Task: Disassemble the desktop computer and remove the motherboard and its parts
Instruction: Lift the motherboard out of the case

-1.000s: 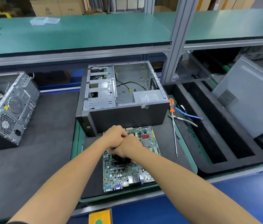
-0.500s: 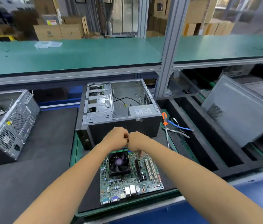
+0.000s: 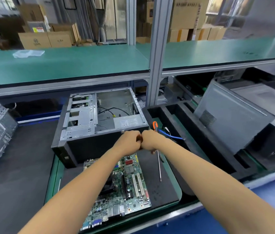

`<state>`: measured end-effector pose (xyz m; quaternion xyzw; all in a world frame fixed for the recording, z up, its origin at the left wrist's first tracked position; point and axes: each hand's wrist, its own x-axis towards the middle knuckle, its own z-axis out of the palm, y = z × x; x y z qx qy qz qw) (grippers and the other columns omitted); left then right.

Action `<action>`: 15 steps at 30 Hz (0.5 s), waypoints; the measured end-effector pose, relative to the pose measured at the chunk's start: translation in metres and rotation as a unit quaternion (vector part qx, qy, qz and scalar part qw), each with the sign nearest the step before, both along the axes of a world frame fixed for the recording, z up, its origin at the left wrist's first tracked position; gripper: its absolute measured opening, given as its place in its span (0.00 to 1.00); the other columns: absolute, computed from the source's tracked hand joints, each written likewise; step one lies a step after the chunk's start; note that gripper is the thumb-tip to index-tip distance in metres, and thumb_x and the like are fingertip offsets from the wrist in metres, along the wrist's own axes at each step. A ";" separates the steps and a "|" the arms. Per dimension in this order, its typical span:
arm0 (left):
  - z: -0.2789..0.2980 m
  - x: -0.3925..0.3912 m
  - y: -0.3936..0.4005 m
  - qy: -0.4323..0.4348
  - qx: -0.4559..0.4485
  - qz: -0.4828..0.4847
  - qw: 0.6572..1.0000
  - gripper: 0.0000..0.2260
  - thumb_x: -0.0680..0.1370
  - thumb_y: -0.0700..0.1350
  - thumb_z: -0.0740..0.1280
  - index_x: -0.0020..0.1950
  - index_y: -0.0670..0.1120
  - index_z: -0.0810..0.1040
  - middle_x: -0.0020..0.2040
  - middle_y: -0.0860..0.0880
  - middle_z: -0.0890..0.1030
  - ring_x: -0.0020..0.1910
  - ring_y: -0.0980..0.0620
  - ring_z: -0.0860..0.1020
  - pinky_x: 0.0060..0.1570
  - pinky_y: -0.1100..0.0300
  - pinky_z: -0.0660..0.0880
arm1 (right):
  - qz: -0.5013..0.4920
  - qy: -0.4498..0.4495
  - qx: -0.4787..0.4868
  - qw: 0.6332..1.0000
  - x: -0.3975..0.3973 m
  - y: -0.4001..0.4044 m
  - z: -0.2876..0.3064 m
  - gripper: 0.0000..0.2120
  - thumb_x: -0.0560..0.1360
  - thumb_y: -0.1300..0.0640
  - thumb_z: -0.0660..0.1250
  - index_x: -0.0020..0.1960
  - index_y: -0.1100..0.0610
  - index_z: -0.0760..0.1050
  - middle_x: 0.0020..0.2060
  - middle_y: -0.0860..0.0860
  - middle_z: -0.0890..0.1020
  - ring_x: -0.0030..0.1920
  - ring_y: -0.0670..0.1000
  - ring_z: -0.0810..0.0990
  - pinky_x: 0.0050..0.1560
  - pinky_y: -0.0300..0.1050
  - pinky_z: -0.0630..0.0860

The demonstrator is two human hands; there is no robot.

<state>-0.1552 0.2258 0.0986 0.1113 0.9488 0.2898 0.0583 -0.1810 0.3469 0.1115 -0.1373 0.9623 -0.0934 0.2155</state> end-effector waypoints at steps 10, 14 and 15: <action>-0.034 -0.039 0.077 -0.068 -0.116 -0.007 0.991 0.06 0.76 0.42 0.61 0.50 0.44 0.76 0.50 0.44 0.79 0.46 0.43 0.78 0.46 0.49 0.77 | -0.047 0.008 -0.002 0.999 -0.053 0.099 -0.018 0.10 0.75 0.63 0.57 0.35 0.59 0.64 0.30 0.58 0.76 0.33 0.57 0.77 0.36 0.47 0.76; -0.044 -0.046 0.082 -0.100 -0.116 0.006 0.988 0.06 0.76 0.41 0.62 0.50 0.43 0.76 0.50 0.44 0.80 0.46 0.44 0.78 0.47 0.50 0.78 | -0.059 -0.011 -0.005 0.998 -0.060 0.107 -0.030 0.12 0.74 0.64 0.57 0.32 0.60 0.64 0.28 0.57 0.74 0.27 0.54 0.73 0.28 0.41 0.71; -0.043 -0.049 0.082 -0.103 -0.114 0.009 0.988 0.06 0.76 0.41 0.62 0.50 0.43 0.76 0.50 0.44 0.80 0.46 0.43 0.78 0.47 0.49 0.78 | -0.053 -0.019 -0.003 0.998 -0.062 0.105 -0.032 0.12 0.75 0.63 0.57 0.33 0.60 0.65 0.28 0.58 0.76 0.28 0.56 0.75 0.30 0.42 0.72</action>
